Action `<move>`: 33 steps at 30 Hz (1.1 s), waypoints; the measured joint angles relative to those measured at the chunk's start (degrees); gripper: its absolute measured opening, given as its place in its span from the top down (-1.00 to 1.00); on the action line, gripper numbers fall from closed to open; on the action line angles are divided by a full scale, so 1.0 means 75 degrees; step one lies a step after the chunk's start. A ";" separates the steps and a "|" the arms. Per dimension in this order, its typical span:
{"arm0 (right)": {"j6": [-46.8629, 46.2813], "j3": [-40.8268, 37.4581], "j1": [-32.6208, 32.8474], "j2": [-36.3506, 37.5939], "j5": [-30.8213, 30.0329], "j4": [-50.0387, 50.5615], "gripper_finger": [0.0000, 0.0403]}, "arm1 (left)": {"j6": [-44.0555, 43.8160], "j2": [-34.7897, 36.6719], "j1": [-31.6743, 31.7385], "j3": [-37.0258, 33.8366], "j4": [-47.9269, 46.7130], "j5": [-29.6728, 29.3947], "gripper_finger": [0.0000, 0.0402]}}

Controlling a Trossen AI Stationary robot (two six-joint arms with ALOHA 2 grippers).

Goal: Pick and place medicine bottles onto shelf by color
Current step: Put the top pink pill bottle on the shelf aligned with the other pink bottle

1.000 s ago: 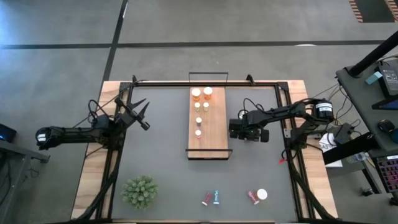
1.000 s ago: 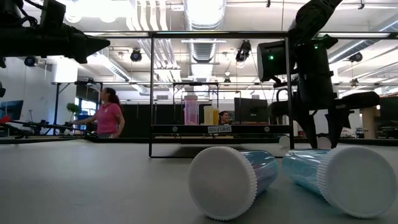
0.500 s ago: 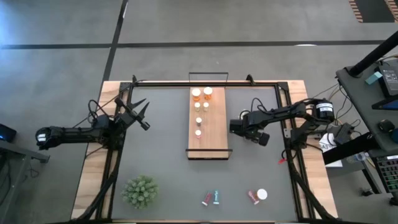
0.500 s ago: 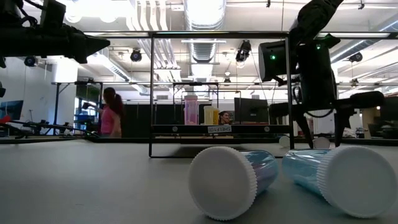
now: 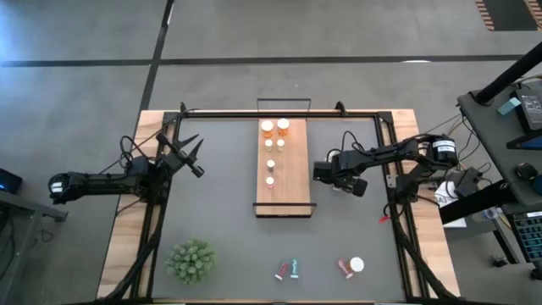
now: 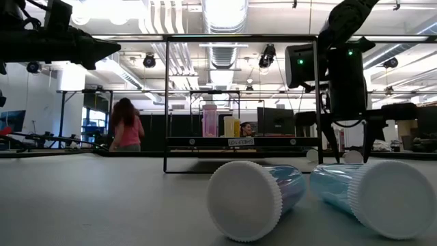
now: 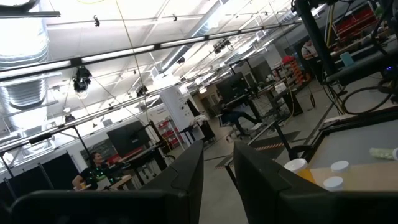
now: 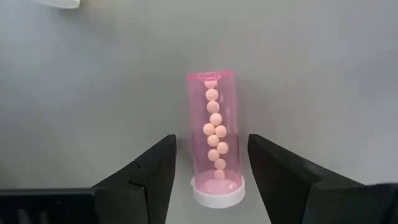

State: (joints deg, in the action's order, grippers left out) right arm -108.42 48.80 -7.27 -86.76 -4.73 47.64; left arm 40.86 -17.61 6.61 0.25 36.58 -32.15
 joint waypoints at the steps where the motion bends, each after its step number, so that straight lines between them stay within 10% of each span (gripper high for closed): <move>1: 0.0077 -0.0021 0.0000 -0.0003 0.0005 -0.0031 0.05 | 0.0000 0.0000 0.0000 -0.0001 0.0003 0.0002 0.64; 17: 0.0353 -0.0056 0.0000 -0.0003 0.0017 -0.0225 0.52 | 0.0000 0.0000 -0.0003 0.0000 0.0000 -0.0001 0.64; 33: 0.0373 -0.0056 0.0015 -0.0003 0.0089 -0.0341 0.36 | 0.0000 0.0000 0.0000 -0.0002 0.0003 0.0002 0.64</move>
State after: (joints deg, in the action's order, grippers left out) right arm -105.63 48.38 -7.16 -86.78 -4.06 45.08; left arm 40.86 -17.61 6.61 0.23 36.60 -32.14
